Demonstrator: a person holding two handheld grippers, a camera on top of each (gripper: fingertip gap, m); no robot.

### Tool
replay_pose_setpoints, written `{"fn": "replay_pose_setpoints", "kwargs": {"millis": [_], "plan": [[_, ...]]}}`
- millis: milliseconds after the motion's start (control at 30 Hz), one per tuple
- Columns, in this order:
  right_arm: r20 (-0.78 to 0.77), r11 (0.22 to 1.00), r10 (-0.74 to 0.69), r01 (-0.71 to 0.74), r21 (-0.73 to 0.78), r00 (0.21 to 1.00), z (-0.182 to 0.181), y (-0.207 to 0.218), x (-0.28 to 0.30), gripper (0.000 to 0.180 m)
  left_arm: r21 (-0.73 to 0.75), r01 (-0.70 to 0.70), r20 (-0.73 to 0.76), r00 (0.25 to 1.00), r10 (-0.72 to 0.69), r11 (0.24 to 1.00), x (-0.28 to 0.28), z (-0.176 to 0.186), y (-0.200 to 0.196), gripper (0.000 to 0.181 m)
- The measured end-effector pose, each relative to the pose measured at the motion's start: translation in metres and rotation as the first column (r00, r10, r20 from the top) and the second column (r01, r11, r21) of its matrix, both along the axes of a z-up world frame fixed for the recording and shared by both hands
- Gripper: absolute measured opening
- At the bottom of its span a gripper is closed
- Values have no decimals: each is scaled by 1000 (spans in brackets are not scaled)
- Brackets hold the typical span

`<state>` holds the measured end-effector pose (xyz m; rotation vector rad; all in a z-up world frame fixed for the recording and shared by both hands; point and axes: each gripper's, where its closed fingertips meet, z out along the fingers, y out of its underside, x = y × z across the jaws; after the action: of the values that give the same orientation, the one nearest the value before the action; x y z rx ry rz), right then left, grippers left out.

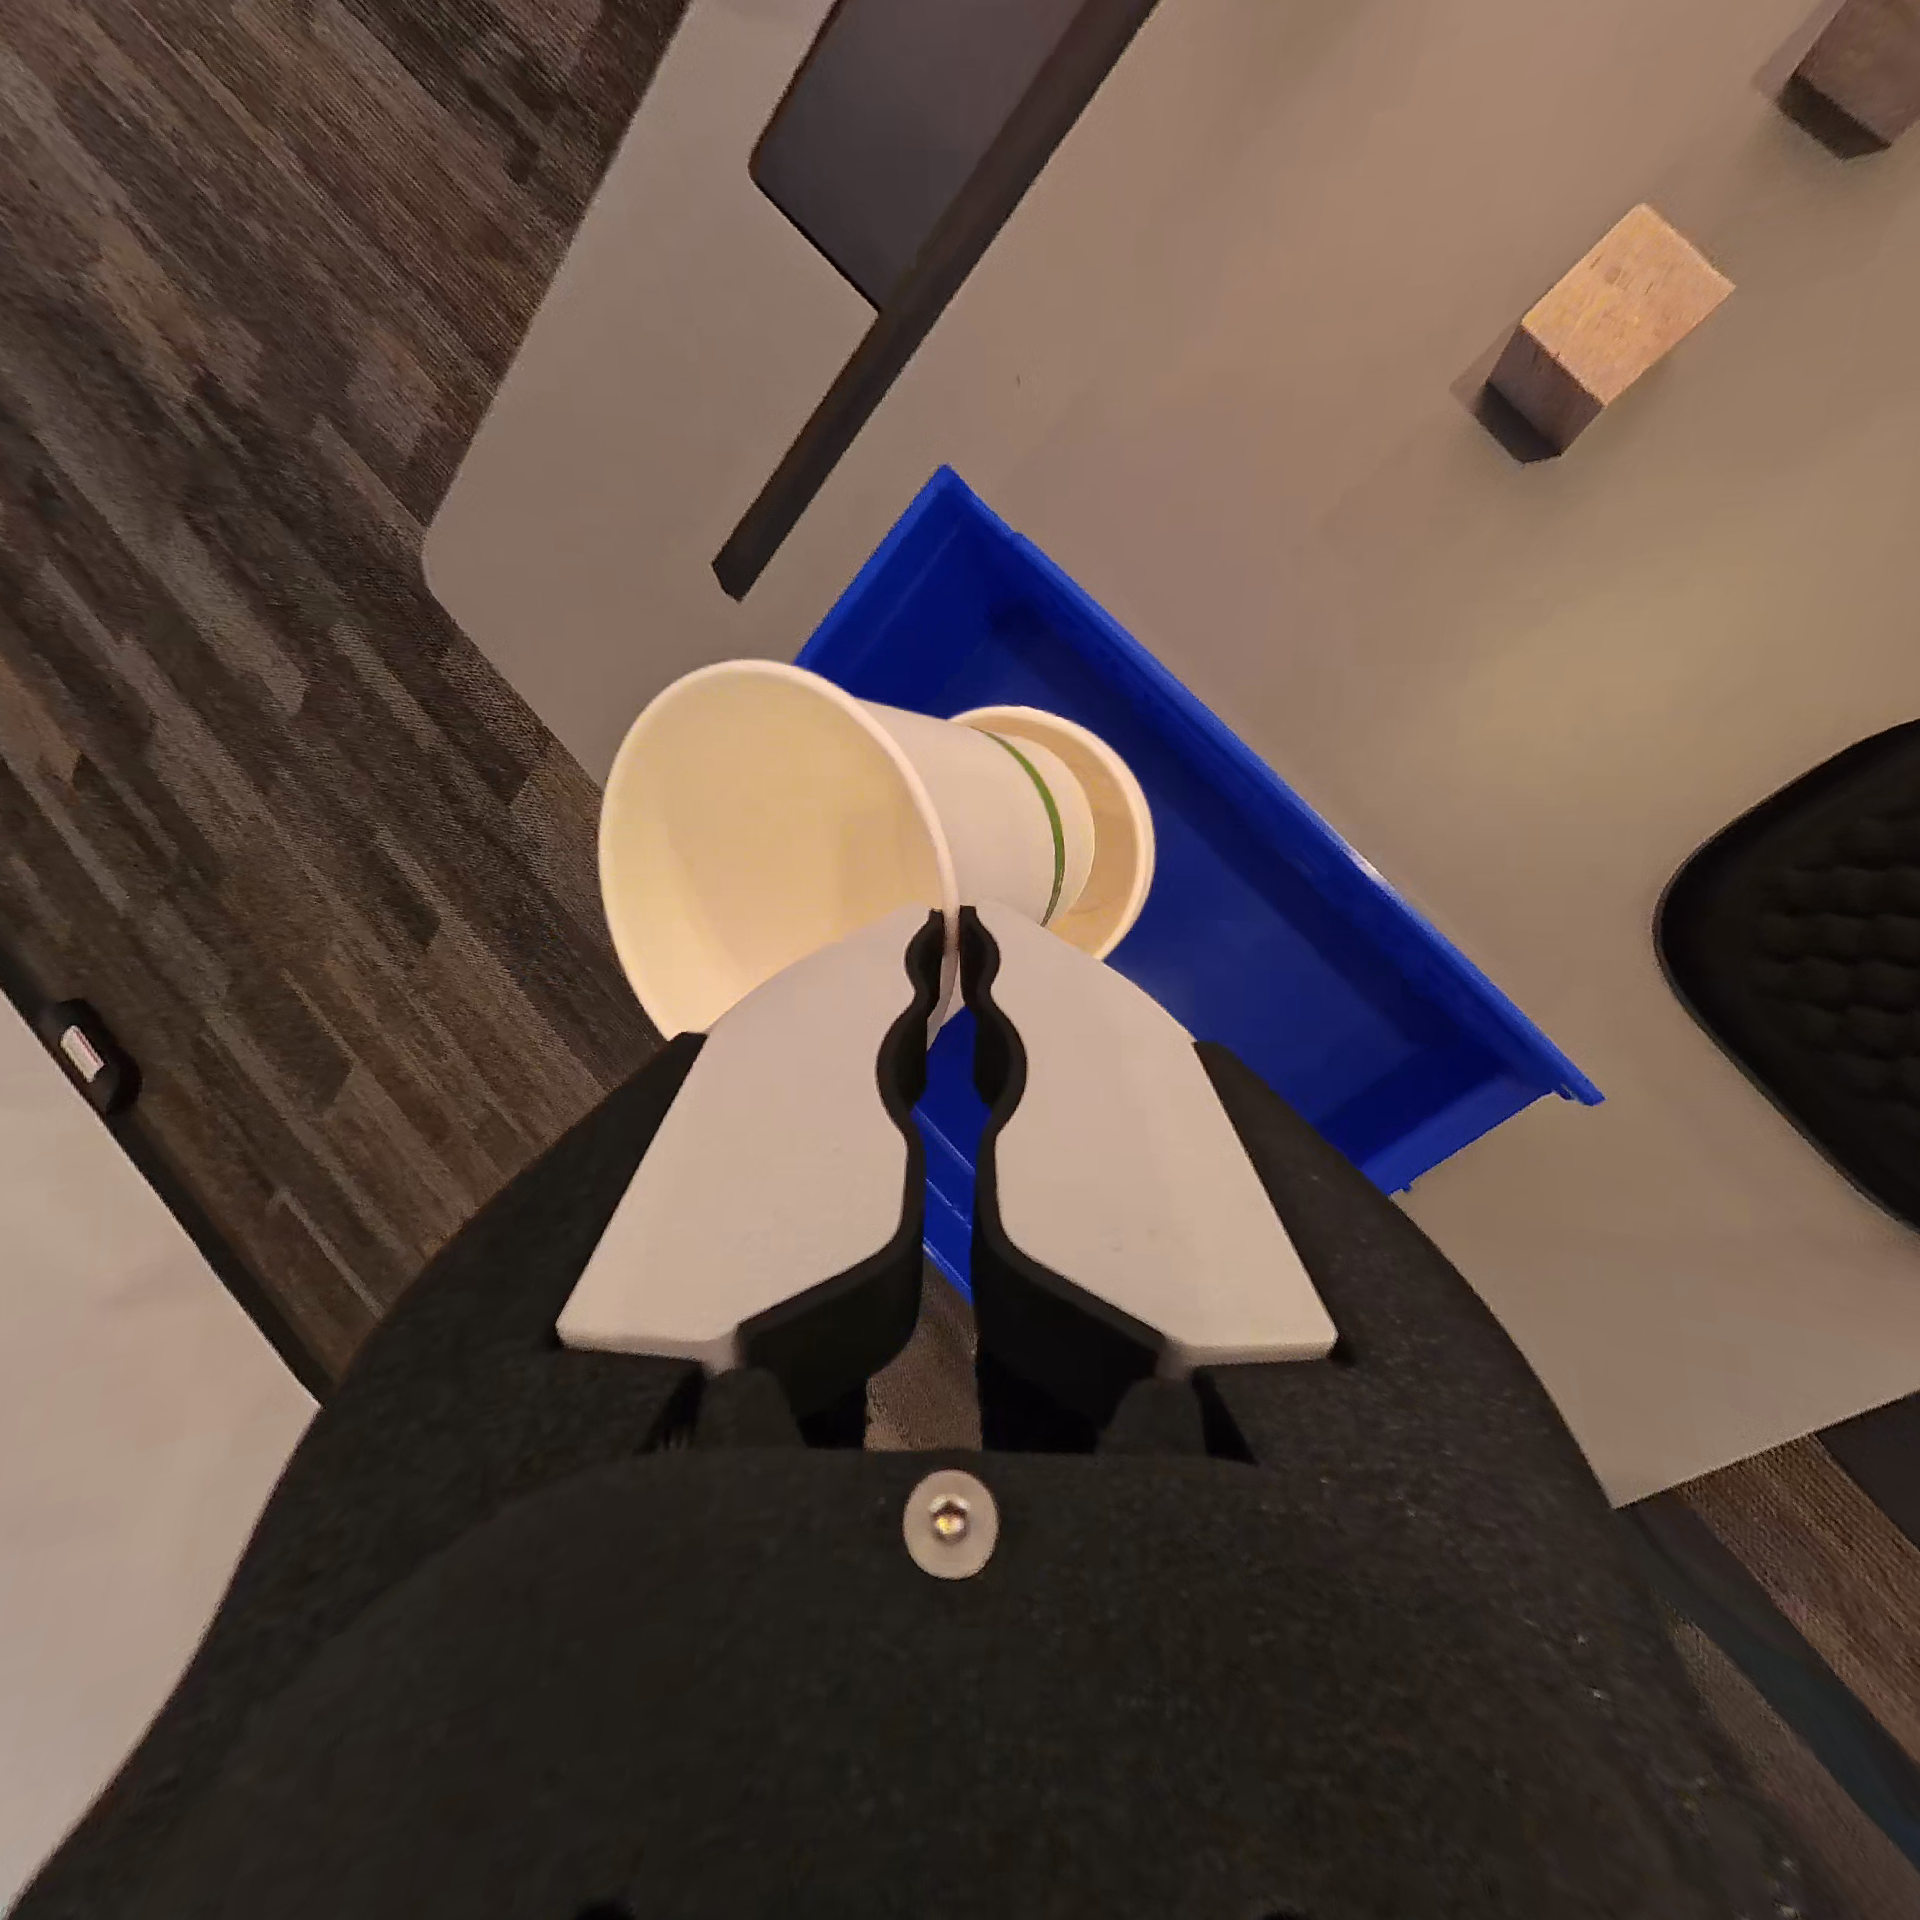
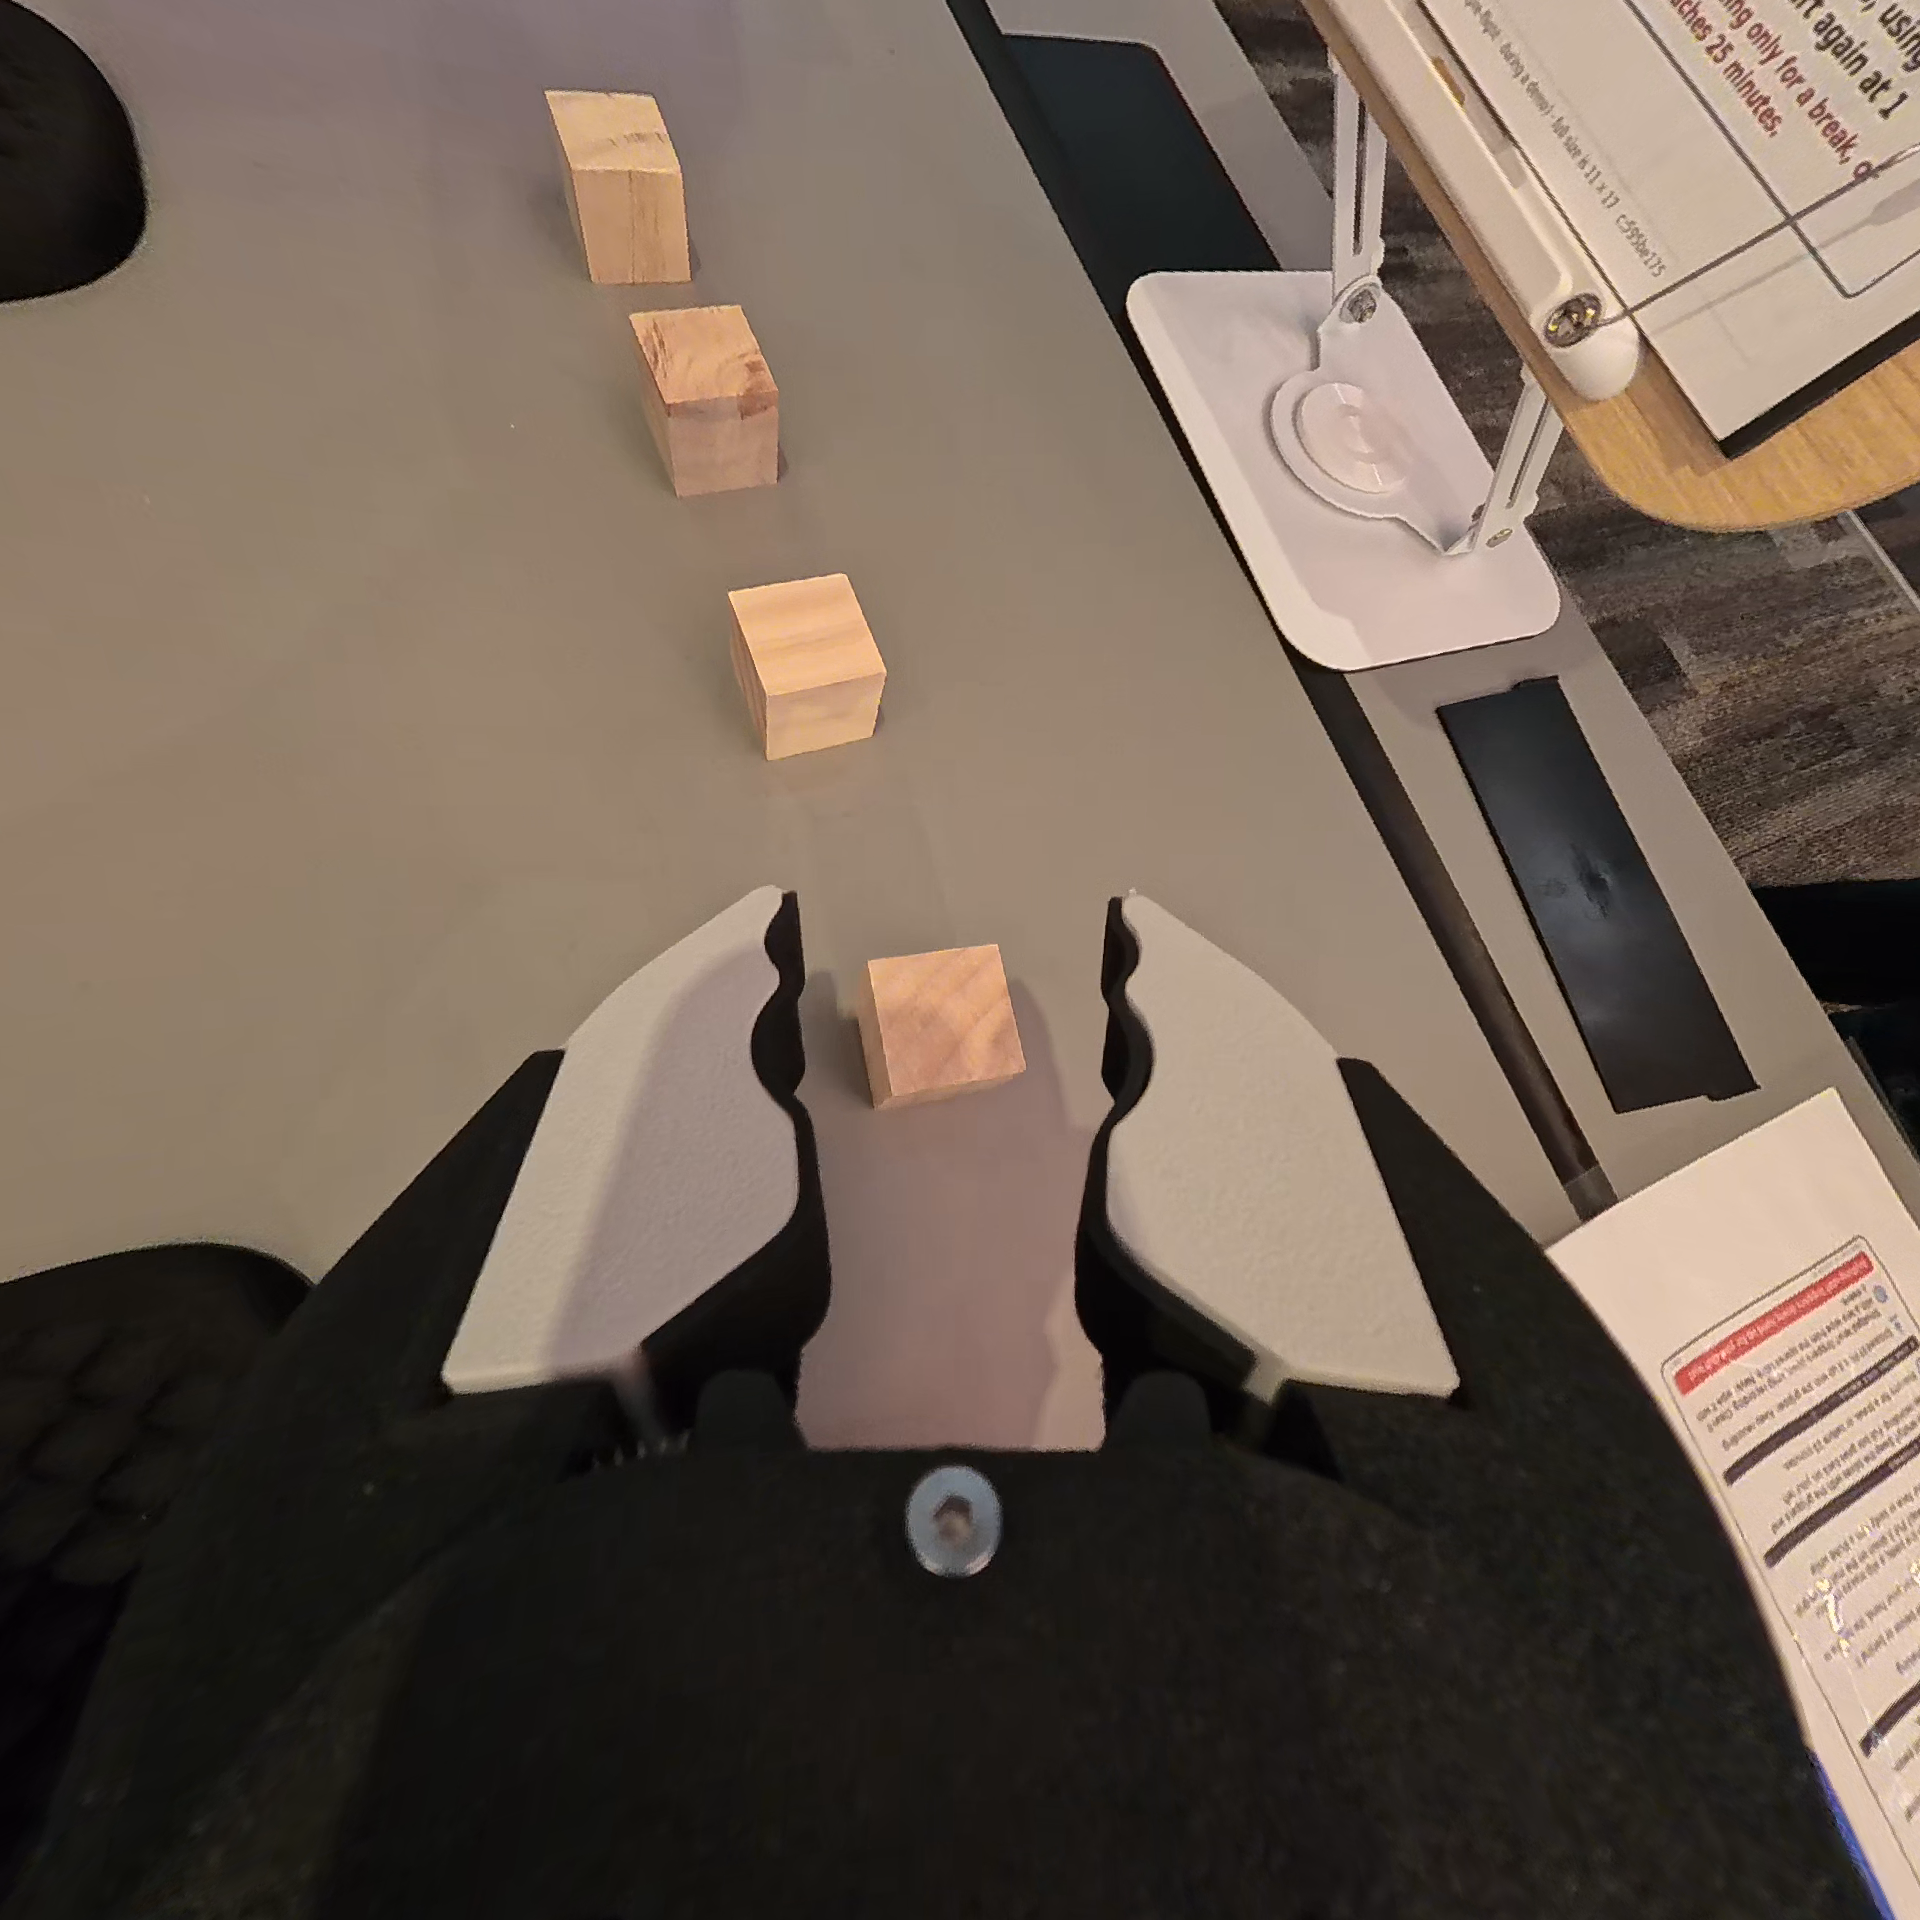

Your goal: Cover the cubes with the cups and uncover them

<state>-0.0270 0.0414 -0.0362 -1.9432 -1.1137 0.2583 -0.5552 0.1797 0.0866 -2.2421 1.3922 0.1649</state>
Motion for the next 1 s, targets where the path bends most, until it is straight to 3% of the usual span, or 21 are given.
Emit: {"fn": "replay_pose_setpoints", "kwargs": {"millis": [33,333,533,800,900,1000], "plan": [[1,1000,3,-3,5,1000,1,1,-1,55,9,3,11,1000,-3,1000,2,6,-2,3],[-20,988,123,-120,98,992,24,1,-45,56,108,118,114,985,-130,987,48,73,-33,3],[-171,952,232,-187,242,957,74,-1,-104,56,189,287,252,910,-329,939,124,115,-71,2],[-493,916,358,-196,349,793,135,-17,-195,49,234,485,283,795,-536,843,217,117,-117,2],[-631,945,310,-155,289,711,141,-14,-214,47,232,527,298,762,-576,818,243,114,-125,2],[-683,964,261,-148,220,682,133,-8,-220,46,219,552,307,744,-594,805,259,109,-129,3]]}}
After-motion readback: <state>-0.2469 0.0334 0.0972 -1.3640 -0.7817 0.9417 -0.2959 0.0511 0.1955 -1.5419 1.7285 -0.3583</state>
